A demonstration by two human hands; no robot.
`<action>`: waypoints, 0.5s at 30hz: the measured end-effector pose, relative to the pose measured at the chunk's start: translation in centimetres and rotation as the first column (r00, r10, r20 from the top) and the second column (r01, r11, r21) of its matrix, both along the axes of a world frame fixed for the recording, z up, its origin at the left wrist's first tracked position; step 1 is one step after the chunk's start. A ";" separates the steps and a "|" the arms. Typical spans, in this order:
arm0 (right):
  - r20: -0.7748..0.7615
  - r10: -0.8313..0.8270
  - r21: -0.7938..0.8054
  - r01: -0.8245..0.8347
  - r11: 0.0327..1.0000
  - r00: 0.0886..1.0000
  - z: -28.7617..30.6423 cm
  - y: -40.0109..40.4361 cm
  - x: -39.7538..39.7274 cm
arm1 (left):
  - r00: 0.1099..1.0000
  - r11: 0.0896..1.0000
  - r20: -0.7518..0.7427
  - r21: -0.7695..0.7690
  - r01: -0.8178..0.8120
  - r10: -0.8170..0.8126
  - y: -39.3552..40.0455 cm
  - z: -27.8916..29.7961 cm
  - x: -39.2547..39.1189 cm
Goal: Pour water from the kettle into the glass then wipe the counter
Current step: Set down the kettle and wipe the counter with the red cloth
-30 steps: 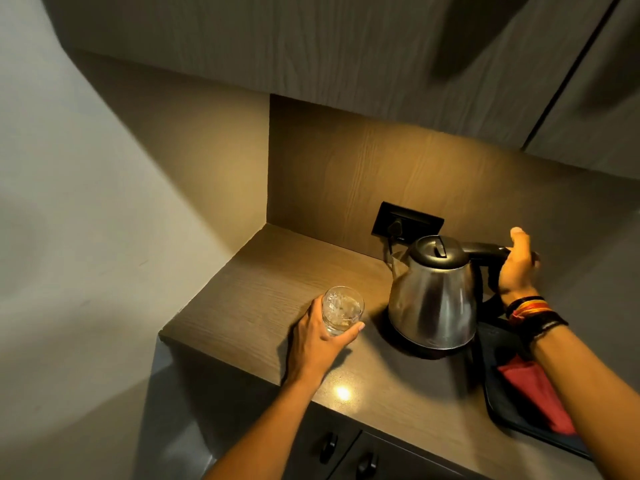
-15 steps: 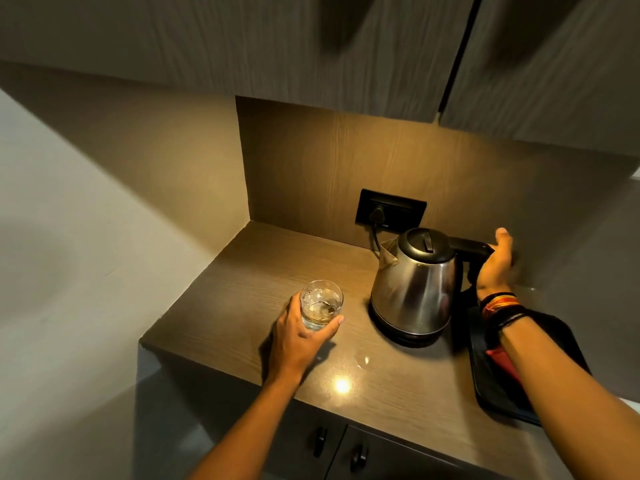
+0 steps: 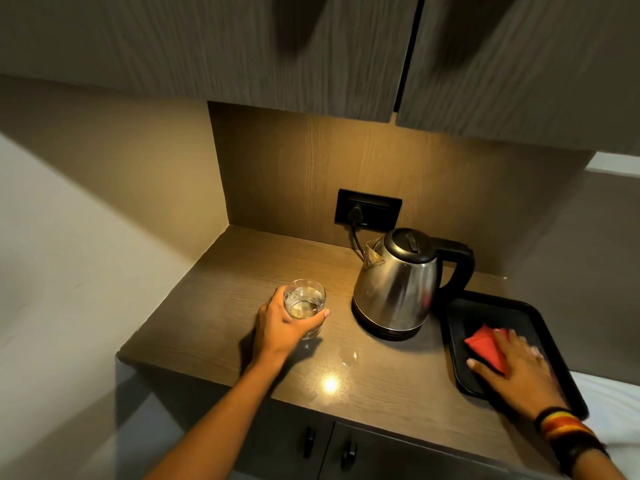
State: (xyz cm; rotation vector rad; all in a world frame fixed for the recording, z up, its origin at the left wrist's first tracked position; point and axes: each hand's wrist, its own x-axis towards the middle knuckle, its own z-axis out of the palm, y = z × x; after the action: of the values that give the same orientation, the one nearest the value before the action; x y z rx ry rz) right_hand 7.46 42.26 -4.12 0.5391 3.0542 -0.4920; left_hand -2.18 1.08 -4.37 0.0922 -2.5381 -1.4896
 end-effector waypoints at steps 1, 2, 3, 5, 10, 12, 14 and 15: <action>0.010 0.033 0.059 -0.033 0.998 0.999 -0.6 0.0 0.5 | 1.000 1.000 -0.002 0.008 -0.003 0.003 0.0 0.2 -0.1; -0.016 0.033 0.074 -0.032 0.997 0.999 -0.6 0.0 0.5 | 1.000 1.000 -0.009 0.020 -0.013 0.013 0.1 0.4 -0.3; -0.055 -0.001 0.070 0.005 0.998 0.999 -0.2 -0.4 0.5 | 1.000 0.999 -0.019 0.027 -0.019 0.019 0.0 0.7 -0.3; -0.186 -0.114 0.005 0.117 0.993 0.976 1.5 -1.2 0.2 | 0.999 0.999 -0.046 0.026 -0.024 0.025 -0.2 1.6 -0.6; -0.564 -0.146 -0.206 0.032 0.978 0.813 4.9 -6.9 2.5 | 0.992 1.000 -0.130 0.028 0.004 -0.001 -1.4 4.8 -1.0; -0.463 0.034 -0.157 -0.119 0.980 0.886 3.1 -11.5 3.8 | 0.987 1.000 -0.158 0.023 0.018 -0.015 -2.1 5.8 -0.9; -0.182 0.246 -0.076 -0.263 0.962 0.952 0.1 -16.6 4.9 | 0.985 1.000 -0.172 0.023 0.012 -0.008 -2.9 6.2 -0.8; -0.072 0.313 -0.010 -0.315 0.949 0.947 -1.4 -18.3 5.2 | 0.985 1.000 -0.174 0.023 0.006 -0.002 -3.2 6.4 -0.7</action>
State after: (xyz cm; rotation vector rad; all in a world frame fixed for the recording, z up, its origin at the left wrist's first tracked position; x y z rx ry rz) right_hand 12.69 23.98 -5.50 0.0291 3.1084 -0.5387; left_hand -2.90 -2.13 2.00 -0.0385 -2.3847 -1.4607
